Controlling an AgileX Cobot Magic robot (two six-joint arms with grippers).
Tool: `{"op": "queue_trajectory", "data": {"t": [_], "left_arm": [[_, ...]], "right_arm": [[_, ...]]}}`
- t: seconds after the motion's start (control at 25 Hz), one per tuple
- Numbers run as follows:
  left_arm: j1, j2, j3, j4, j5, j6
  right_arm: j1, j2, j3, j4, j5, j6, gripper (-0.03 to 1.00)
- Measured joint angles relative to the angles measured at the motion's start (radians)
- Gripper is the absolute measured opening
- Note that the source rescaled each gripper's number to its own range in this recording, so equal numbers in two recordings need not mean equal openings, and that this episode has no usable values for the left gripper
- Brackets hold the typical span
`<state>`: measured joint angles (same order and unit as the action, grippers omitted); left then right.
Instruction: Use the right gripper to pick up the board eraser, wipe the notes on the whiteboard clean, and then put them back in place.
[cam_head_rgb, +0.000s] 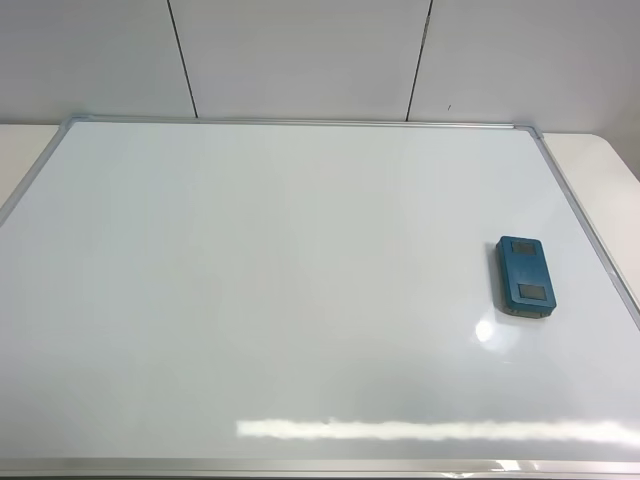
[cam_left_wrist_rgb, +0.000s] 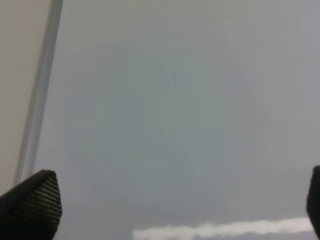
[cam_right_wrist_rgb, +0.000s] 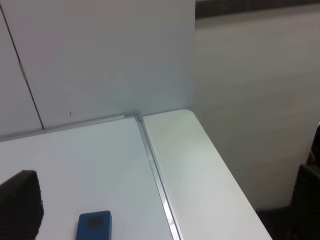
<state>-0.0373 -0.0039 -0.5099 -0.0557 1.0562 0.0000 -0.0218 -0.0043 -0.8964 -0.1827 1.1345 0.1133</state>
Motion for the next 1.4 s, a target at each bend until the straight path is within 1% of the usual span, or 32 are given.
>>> {"op": "queue_trajectory", "data": {"t": [0.08, 0.2, 0.28, 0.4, 0.48, 0.56, 1.4], "left_arm": [[0.0, 0.0, 0.0, 0.0, 0.0, 0.0], [0.0, 0.0, 0.0, 0.0, 0.0, 0.0], [0.0, 0.0, 0.0, 0.0, 0.0, 0.0], [0.0, 0.0, 0.0, 0.0, 0.0, 0.0], [0.0, 0.0, 0.0, 0.0, 0.0, 0.0], [0.0, 0.0, 0.0, 0.0, 0.0, 0.0], [0.0, 0.0, 0.0, 0.0, 0.0, 0.0]], "right_arm": [[0.0, 0.0, 0.011, 0.001, -0.003, -0.001, 1.0], [0.0, 0.0, 0.075, 0.025, -0.005, -0.003, 1.0], [0.0, 0.0, 0.152, 0.055, -0.016, -0.006, 1.0], [0.0, 0.001, 0.276, 0.105, -0.059, -0.013, 1.0], [0.0, 0.001, 0.351, 0.12, -0.081, -0.027, 1.0], [0.0, 0.001, 0.397, 0.124, -0.071, -0.036, 1.0], [0.0, 0.001, 0.402, 0.124, -0.069, -0.04, 1.0]]}}
